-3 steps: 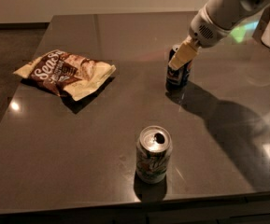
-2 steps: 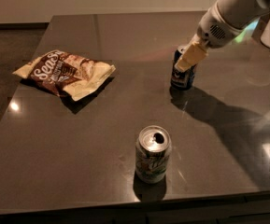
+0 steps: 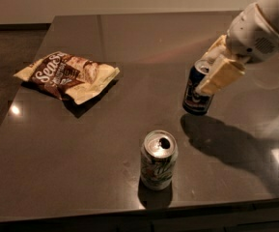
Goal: Move pepsi can near 7up can
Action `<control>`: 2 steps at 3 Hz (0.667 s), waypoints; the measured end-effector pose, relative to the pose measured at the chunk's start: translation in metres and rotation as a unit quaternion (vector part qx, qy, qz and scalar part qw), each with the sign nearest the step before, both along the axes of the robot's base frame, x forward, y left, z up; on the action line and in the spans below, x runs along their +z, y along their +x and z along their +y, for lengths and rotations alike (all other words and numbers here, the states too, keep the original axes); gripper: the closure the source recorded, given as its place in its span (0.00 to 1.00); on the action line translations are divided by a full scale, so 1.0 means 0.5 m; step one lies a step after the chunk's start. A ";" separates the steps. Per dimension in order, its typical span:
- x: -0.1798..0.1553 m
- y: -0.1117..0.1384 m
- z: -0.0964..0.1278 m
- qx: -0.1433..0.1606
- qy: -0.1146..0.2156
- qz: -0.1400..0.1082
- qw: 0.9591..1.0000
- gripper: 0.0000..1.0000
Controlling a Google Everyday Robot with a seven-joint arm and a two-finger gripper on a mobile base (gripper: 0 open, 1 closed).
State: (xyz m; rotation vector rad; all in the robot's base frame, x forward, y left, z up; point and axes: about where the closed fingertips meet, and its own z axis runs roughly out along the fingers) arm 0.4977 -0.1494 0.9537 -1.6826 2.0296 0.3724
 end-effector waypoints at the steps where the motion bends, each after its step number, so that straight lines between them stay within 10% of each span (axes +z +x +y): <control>1: 0.002 -0.101 0.007 0.079 0.007 0.007 0.997 1.00; 2: -0.014 -0.173 0.028 0.141 0.009 0.013 0.990 1.00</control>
Offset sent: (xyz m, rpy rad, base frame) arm -0.1411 0.0215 -0.0238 0.0158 0.0743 0.4597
